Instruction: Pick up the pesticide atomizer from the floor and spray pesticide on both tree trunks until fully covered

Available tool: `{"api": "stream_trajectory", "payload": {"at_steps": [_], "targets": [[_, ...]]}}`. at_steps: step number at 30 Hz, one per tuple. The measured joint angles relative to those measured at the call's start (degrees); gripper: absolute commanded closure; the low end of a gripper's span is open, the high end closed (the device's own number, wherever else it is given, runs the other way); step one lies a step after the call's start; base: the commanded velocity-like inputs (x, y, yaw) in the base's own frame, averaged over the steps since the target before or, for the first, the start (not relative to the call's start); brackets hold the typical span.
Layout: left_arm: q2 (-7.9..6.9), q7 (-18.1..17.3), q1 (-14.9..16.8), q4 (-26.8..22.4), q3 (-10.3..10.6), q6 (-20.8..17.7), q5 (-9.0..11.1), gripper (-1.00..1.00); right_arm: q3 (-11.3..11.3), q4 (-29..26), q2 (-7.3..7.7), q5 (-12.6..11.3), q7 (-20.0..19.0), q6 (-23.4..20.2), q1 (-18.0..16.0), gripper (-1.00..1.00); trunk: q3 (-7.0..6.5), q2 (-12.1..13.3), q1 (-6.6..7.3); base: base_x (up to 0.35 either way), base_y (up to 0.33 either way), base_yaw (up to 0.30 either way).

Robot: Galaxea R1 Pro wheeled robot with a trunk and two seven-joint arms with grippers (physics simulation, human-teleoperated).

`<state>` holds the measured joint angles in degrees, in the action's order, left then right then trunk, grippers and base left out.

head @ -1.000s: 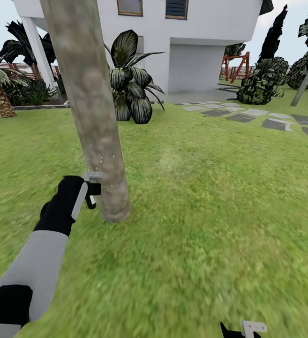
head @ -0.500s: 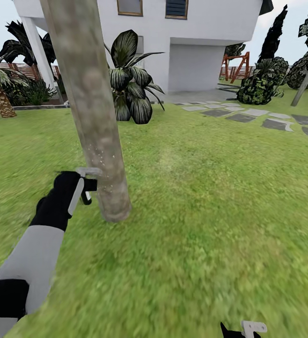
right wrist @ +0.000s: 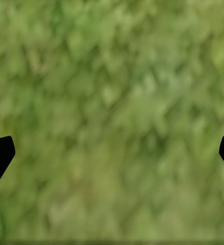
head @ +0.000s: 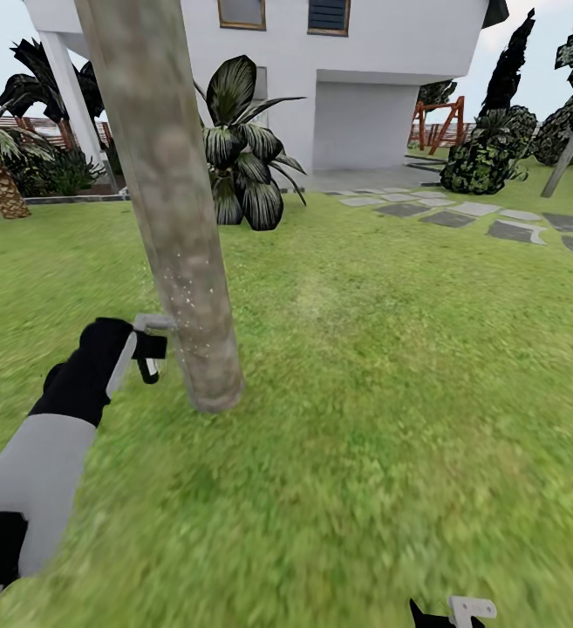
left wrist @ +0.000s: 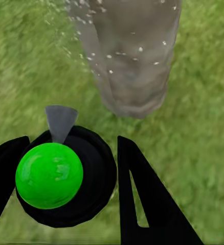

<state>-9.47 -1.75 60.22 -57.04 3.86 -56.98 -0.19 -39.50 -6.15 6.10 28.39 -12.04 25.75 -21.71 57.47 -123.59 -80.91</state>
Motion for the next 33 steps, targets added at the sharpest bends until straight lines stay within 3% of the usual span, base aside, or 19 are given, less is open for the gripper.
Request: {"api": "stream_trajectory", "payload": {"at_steps": [1, 3, 7, 9, 12, 13, 18, 20, 23, 27, 30, 33], "targets": [[-1.08, -0.6, 0.1, 0.1, 0.0, 0.0, 0.3, 1.00, 0.0, 0.0, -0.01, 0.0, 0.0, 0.0, 0.0, -1.00, 0.00, 0.0, 0.00, 0.000, 0.000, 0.000], [-1.54, -0.8, 0.9, 0.1, 0.0, -0.2, 0.7, 1.00, 0.0, 0.0, 0.01, 0.0, 0.0, 0.0, 0.0, -1.00, 0.00, 0.0, 0.00, 0.000, 0.000, 0.000], [-1.57, -0.8, 3.9, 0.1, 0.1, -0.4, 0.7, 1.00, 0.0, 0.0, 0.03, 0.0, 0.0, 0.0, 0.0, -1.00, 0.00, 0.0, 0.00, 0.000, 0.000, 0.000], [-1.67, -0.8, 3.8, 0.6, 0.1, -0.2, 0.6, 1.00, 0.0, 0.0, 0.02, 0.0, 0.0, 0.0, 0.0, -1.00, 0.00, 0.0, 0.00, 0.000, 0.000, 0.000], [-1.73, -0.7, 3.2, 5.2, 0.0, 1.3, 0.1, 1.00, 0.0, -0.1, 0.02, 0.0, 0.0, 0.0, 0.0, -1.00, 0.01, 0.0, -0.01, 0.000, 0.000, 0.000], [-1.71, -0.7, 3.1, 6.7, 0.1, 2.7, 0.1, 1.00, 0.0, -0.1, 0.03, 0.0, 0.0, 0.0, 0.0, -1.00, 0.00, 0.0, 0.00, 0.000, 0.000, 0.000], [-1.64, -0.1, 0.6, 19.5, 0.1, 18.0, 0.0, 1.00, 0.1, -0.1, 0.09, 0.0, -0.1, 0.0, 0.0, -1.00, 0.01, 0.0, -0.01, 0.000, 0.000, 0.000], [-1.03, 0.4, -4.2, 21.1, 0.1, 21.7, 0.7, 1.00, 0.2, -0.1, 0.06, 0.0, -0.1, 0.0, 0.0, -1.00, 0.01, 0.0, -0.01, 0.000, 0.000, 0.000], [-0.64, 1.1, -7.2, 21.9, 0.0, 27.8, 0.4, 1.00, 0.2, -0.1, 0.05, 0.0, -0.1, 0.0, 0.0, -1.00, 0.01, 0.0, 0.00, 0.000, 0.000, 0.000], [1.02, 6.8, -12.7, 29.0, -0.4, 41.3, 1.2, 1.00, 0.2, -0.1, 0.05, 0.0, 0.0, 0.0, 0.0, -1.00, 0.01, 0.0, 0.00, 0.000, 0.000, 0.000], [3.26, 10.1, -14.4, 32.9, -0.4, 43.6, 3.8, 1.00, 0.2, 0.0, 0.05, 0.0, 0.0, 0.1, 0.0, -1.00, 0.00, 0.0, 0.00, 0.000, 0.000, 0.000], [3.56, 9.9, -14.7, 33.2, -0.4, 43.9, 4.4, 1.00, 0.2, 0.0, 0.10, 0.0, 0.0, 0.1, 0.0, -1.00, 0.00, 0.0, 0.00, 0.000, 0.000, 0.000]]}}
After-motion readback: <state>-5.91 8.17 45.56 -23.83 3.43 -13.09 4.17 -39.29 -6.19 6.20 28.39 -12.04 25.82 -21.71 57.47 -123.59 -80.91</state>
